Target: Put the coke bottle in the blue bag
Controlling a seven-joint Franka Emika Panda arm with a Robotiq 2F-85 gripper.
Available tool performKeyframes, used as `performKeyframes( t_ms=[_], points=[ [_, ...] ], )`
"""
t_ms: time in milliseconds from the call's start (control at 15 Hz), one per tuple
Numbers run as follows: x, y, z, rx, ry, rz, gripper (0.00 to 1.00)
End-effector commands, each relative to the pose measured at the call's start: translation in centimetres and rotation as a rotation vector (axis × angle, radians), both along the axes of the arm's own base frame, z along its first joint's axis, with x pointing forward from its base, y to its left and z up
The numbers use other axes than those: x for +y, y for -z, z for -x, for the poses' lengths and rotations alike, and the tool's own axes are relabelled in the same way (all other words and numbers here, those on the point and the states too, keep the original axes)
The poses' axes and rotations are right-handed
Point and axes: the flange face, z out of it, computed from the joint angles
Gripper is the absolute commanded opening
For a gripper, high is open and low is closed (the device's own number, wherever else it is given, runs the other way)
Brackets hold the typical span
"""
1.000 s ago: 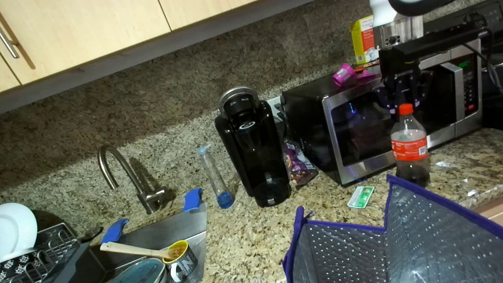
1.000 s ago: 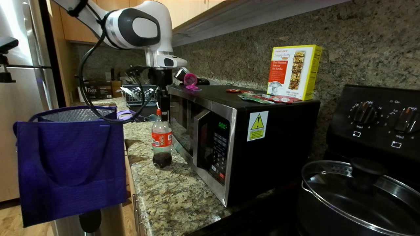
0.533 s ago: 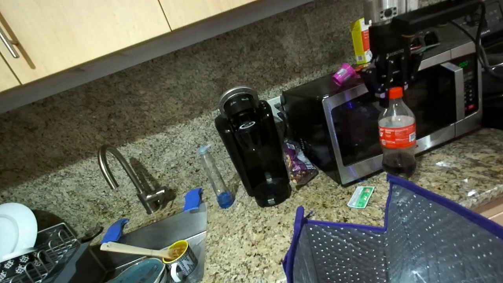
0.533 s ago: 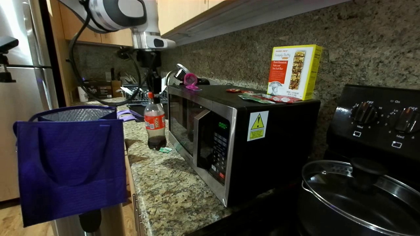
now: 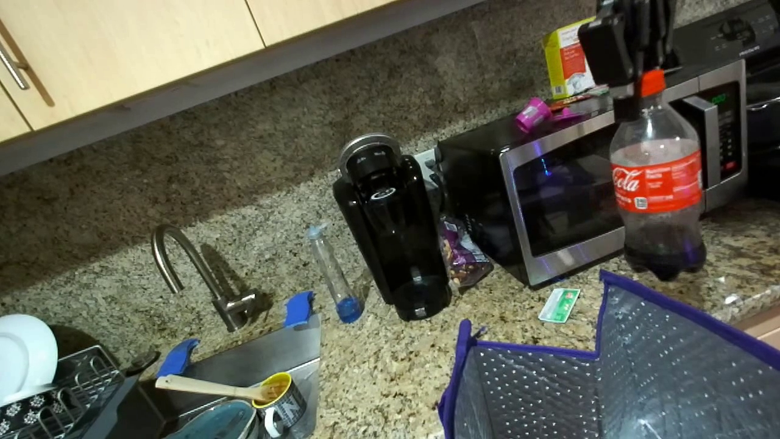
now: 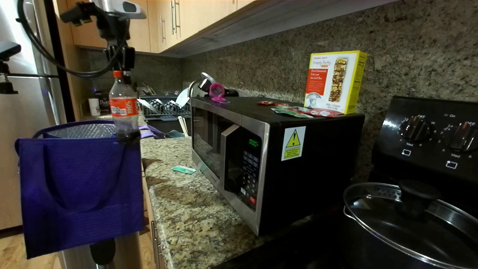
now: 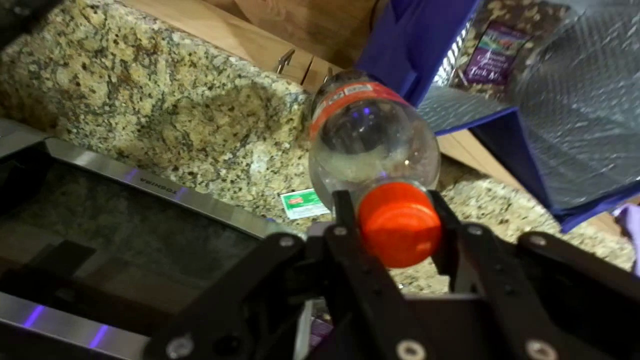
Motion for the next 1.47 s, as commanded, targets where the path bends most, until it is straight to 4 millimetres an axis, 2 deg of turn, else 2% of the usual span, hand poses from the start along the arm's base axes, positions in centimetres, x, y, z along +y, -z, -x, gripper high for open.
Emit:
performKeyframes(
  t_ms=[0,333,533,667,800,1200,1400],
  points=[
    [4.6,-1.5,5.6,-0.019,-0.194,0.042,0.12],
    [12.0,-1.9,10.2,-0.078,-0.416,0.020,0.12],
    [14.8,-1.1,11.4,-0.081,-0.513,0.009,0.12],
    [15.9,0.4,11.6,-0.066,-0.569,-0.011,0.12],
    [16.3,2.9,11.4,-0.035,-0.579,-0.023,0.12],
    [17.6,13.4,10.5,-0.007,-0.613,-0.132,0.12],
    [18.0,17.0,10.6,-0.010,-0.621,-0.163,0.12]
  ],
)
